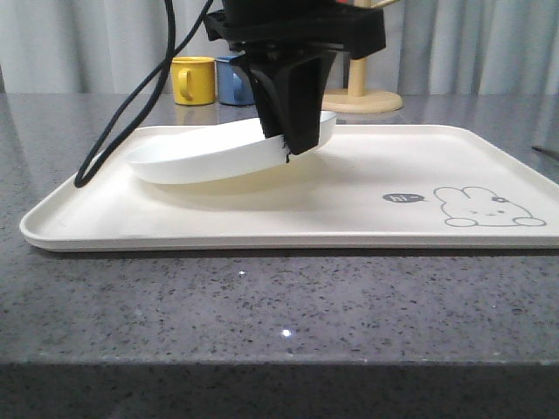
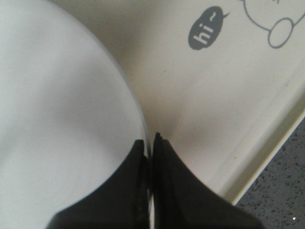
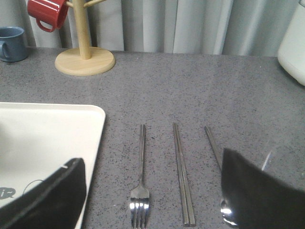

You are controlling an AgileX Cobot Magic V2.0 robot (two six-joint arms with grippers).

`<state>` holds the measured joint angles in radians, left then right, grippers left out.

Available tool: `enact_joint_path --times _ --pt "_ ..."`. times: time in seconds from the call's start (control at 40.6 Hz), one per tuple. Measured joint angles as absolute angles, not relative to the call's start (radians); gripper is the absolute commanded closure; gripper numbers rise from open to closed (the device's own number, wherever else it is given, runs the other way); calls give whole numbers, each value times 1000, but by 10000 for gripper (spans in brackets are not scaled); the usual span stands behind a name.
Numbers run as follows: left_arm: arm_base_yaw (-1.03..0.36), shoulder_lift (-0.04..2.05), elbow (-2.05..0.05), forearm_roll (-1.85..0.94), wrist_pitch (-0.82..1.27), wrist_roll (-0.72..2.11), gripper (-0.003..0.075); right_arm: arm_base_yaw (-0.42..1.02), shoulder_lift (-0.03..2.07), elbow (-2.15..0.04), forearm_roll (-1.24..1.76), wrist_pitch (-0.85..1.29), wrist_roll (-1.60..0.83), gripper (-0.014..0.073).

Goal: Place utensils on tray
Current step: 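Lower the white plate onto the tray and open the left gripper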

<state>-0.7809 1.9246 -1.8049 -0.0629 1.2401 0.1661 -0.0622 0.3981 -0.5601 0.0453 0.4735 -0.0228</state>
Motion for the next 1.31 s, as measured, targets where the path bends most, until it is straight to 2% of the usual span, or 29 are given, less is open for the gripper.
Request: enact_joint_path --times 0.64,0.739,1.034,1.108,1.305 --pt "-783 1968 -1770 -122 1227 166 724 -62 398 -560 45 474 -23 -10" --pt "-783 1968 -1768 -124 1225 166 656 -62 398 -560 45 474 -23 -10" --pt "-783 1968 -1779 -142 1233 164 265 -62 398 -560 45 474 -23 -10" --pt "-783 1970 -1813 -142 1235 164 227 -62 398 -560 45 474 -23 -10" --pt "-783 1952 -1887 -144 1235 164 228 -62 398 -560 45 474 -23 -10"
